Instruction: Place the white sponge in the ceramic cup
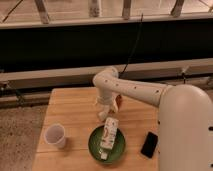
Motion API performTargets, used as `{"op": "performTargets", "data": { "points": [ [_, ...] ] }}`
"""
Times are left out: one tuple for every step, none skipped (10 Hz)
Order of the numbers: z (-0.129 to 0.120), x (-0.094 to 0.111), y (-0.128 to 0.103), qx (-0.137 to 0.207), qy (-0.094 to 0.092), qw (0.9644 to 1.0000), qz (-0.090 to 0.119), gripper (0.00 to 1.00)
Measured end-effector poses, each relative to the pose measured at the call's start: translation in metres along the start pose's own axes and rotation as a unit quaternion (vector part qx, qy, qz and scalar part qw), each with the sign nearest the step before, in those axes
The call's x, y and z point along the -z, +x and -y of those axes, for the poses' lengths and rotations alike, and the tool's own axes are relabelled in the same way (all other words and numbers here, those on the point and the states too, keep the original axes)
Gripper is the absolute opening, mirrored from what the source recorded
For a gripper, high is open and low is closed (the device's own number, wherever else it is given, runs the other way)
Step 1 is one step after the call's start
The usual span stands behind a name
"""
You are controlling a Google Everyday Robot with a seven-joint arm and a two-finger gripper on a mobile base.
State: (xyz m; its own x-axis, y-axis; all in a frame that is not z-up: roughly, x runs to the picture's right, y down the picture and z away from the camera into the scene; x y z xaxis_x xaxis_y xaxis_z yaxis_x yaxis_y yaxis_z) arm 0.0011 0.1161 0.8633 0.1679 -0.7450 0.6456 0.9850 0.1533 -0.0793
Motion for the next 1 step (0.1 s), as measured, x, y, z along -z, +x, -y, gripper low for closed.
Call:
{"op": "performTargets", "data": {
  "points": [
    [0.0001,-0.0084,0.0002,-0.001,-0.001,1.0,0.004,0.69]
  ]
}}
